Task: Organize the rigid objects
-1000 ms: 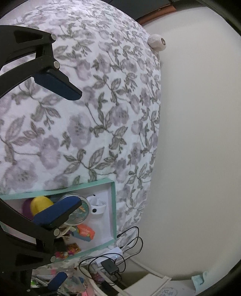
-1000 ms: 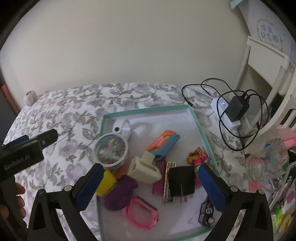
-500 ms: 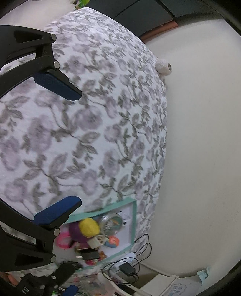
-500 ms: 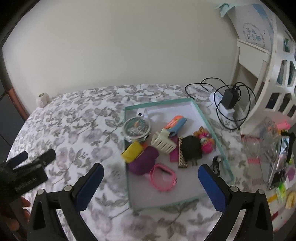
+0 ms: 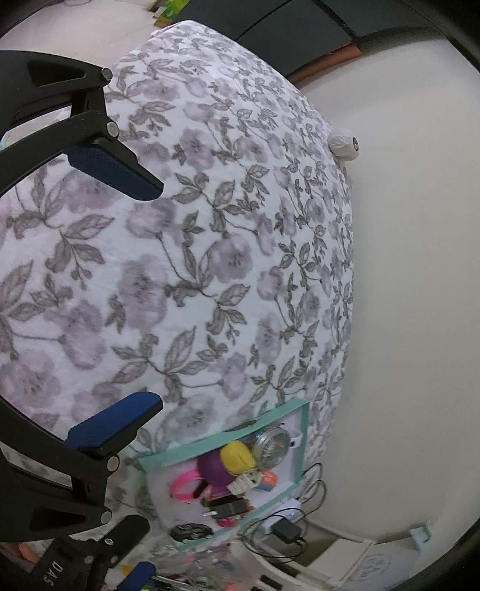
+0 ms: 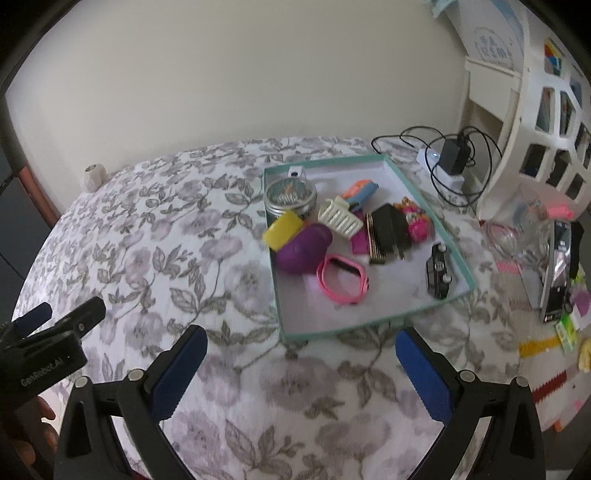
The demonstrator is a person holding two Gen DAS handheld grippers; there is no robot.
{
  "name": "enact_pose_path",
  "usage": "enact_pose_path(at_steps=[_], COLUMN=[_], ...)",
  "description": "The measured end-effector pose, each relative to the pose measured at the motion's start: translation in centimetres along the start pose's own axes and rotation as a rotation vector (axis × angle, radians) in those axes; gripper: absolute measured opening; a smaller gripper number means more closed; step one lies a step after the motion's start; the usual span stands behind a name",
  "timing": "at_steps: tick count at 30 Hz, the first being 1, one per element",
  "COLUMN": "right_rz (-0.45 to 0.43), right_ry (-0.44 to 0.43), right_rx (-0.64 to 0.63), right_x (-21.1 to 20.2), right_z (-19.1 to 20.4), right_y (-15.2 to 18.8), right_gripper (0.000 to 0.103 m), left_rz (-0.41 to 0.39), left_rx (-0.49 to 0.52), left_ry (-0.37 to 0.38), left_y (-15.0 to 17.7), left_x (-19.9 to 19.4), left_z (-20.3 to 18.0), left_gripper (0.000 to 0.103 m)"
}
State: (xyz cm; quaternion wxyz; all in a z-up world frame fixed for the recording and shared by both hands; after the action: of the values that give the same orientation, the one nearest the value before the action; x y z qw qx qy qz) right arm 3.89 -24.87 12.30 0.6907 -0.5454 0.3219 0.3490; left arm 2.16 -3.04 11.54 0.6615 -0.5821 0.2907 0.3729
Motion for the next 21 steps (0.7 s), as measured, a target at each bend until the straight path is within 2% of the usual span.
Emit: enact_pose_path(at_steps=[11, 21], right_rz=[0.041, 0.028], right_ry=[0.020, 0.049], right_rx=[0.024, 0.057], right_x=[0.2, -0.4], right_z=[-0.7, -1.6], right_y=[2.7, 3.3], right_gripper=[0.103, 0.103], left_rz=[0.060, 0.058], left_rx=[0.051, 0.017], left_ry=[0.033, 0.010], left_y=[2.1, 2.5], left_x=[0.6, 0.3], left_z=[-1.7, -0.6], left_gripper=[0.103, 0.103])
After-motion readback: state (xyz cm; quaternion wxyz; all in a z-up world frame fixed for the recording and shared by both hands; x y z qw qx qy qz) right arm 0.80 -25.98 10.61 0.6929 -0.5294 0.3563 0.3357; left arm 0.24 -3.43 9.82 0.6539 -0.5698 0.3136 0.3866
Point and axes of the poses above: each gripper's, at about its wrist camera, not at the fingertips, and x roughly the way its jaws point, z to its left, y to its underside, the point moved 3 cm from there along x, roughly the way its jaws point, and after that the axes turned 11 degrees about x, right-handed, at the moved point
